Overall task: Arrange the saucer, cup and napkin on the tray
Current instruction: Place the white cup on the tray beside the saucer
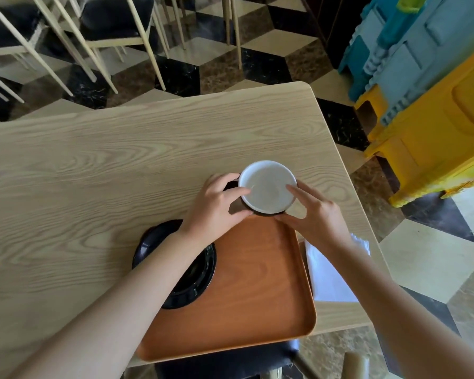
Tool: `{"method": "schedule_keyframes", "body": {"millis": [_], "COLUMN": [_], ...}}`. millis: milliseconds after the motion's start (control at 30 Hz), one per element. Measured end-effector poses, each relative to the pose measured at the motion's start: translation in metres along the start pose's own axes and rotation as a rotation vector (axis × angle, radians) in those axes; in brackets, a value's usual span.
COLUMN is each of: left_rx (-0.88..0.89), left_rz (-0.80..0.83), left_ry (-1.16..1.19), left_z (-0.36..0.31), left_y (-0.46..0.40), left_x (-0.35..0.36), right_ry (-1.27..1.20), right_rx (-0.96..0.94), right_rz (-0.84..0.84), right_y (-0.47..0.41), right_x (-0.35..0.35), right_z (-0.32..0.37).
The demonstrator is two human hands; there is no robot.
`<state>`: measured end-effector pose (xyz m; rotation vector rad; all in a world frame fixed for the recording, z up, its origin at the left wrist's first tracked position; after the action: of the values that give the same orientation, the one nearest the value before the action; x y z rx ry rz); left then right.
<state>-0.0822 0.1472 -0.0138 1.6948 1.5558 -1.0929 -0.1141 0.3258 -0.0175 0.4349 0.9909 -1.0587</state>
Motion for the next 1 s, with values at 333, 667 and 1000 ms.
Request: {"method": "schedule_keyframes", "body": {"millis": [333, 667, 1000], "left_rx": [-0.086, -0.185, -0.197], "left_rz": [-0.075, -0.073, -0.090], "left_ry": [0.029, 0.002, -0.027], "left_z": [-0.018, -0.025, -0.026], "left_y": [0.070, 0.083, 0.080], "left_x": [0.011, 0.025, 0.029], "right_ry": [0.010, -0.013, 0.017], "right_rx": [-0.111, -0.128, -0.115], "right_rz": [0.133, 0.223, 0.270], "right_y": [0.042, 0.046, 0.044], "right_x": [0.000, 0.010, 0.013], "right_z": [0.014, 0.005, -0.002]}}
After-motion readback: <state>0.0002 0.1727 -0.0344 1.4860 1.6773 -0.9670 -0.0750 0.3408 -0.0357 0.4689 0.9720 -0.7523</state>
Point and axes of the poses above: each hand's wrist, its own y-axis away from the middle knuckle, its own x-axis out of the palm, z = x × y, the point moved 7 cm from there along -y, towards the middle knuckle, and after that the axes turned 8 degrees about z, right-handed, at the moved point
